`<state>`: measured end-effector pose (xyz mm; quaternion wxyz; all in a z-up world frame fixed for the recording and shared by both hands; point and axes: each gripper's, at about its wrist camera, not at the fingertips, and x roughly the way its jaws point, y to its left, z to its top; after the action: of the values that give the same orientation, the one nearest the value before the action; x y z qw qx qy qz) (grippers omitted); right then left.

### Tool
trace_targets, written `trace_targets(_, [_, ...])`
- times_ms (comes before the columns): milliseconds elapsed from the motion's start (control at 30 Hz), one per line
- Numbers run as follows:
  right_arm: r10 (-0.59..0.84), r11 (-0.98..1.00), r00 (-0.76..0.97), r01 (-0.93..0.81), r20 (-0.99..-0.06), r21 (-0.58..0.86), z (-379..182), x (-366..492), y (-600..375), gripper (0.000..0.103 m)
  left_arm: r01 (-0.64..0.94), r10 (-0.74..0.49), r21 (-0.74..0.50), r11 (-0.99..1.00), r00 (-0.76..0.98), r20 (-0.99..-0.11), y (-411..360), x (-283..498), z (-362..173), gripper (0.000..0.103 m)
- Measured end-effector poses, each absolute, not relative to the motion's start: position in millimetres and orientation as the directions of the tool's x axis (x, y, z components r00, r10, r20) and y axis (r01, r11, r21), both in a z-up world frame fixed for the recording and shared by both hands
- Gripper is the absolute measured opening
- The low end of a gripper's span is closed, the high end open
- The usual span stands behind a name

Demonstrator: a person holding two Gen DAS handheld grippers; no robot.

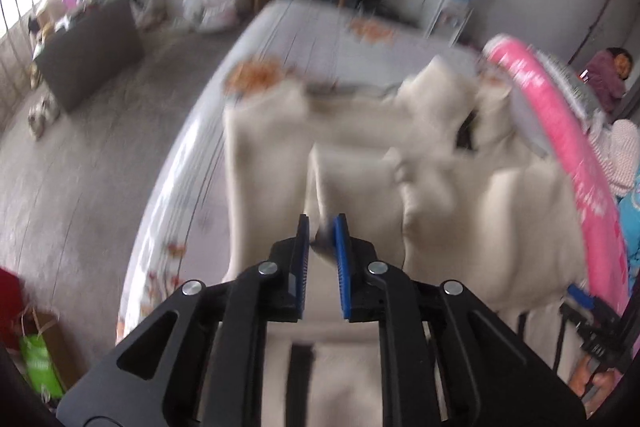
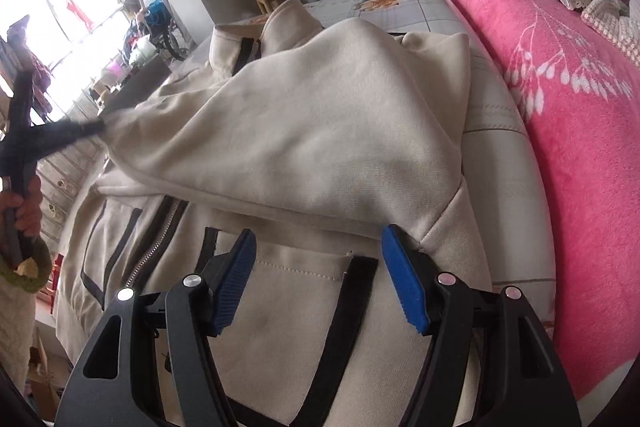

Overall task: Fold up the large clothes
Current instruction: 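Grasp the sleeve with the left tool, fold it across the chest, release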

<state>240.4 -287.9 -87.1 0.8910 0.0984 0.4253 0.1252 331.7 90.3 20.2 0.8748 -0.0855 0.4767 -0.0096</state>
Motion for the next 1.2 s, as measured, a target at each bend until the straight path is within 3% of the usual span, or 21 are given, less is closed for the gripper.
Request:
trace_targets(100, [0.317, 0.946, 0.595, -0.137, -0.739, 0.295, -86, 241, -288, 0.068, -0.071, -0.119, -0.188, 0.98, 0.552, -0.826, 107, 319, 13, 0.015])
trace_targets(167, [0.319, 0.944, 0.583, -0.126, -0.747, 0.305, -83, 240, -289, 0.069, -0.064, -0.168, -0.248, 0.967, 0.573, -0.802, 116, 317, 20, 0.023])
trace_targets(233, [0.319, 0.944, 0.579, -0.127, -0.751, 0.303, -78, 238, -290, 0.073, -0.048, -0.208, -0.288, 0.956, 0.582, -0.786, 118, 321, 24, 0.041])
trace_targets(333, [0.311, 0.947, 0.585, -0.128, -0.749, 0.293, -64, 230, -292, 0.074, -0.016, -0.264, -0.329, 0.944, 0.56, -0.785, 112, 340, 24, 0.048])
trace_targets(533, [0.284, 0.951, 0.613, -0.081, -0.737, 0.299, -49, 219, -308, 0.075, -0.115, -0.223, -0.311, 0.943, 0.474, -0.852, 103, 387, -7, 0.048])
trace_targets(800, [0.218, 0.966, 0.592, -0.019, -0.776, 0.257, -57, 228, -320, 0.075, -0.07, -0.189, -0.254, 0.965, 0.49, -0.851, 93, 388, -18, 0.048])
trace_targets(867, [0.205, 0.967, 0.593, -0.001, -0.779, 0.254, -58, 236, -321, 0.075, -0.059, -0.177, -0.238, 0.97, 0.499, -0.848, 89, 386, -18, 0.045])
trace_targets(967, [0.203, 0.965, 0.601, 0.012, -0.773, 0.262, -57, 245, -323, 0.075, -0.027, -0.133, -0.17, 0.985, 0.508, -0.851, 78, 384, -18, 0.029])
trace_targets(1000, [0.206, 0.963, 0.604, 0.016, -0.77, 0.27, -56, 248, -323, 0.075, -0.012, -0.102, -0.127, 0.992, 0.513, -0.852, 73, 384, -18, 0.021])
trace_targets(1033, [0.21, 0.96, 0.606, 0.019, -0.767, 0.278, -54, 250, -324, 0.075, 0.008, -0.084, -0.093, 0.996, 0.521, -0.849, 69, 384, -17, 0.003])
trace_targets(1200, [0.192, 0.958, 0.628, 0.046, -0.754, 0.282, -40, 263, -334, 0.075, 0.076, -0.091, -0.057, 0.995, 0.605, -0.791, 62, 368, 7, 0.001])
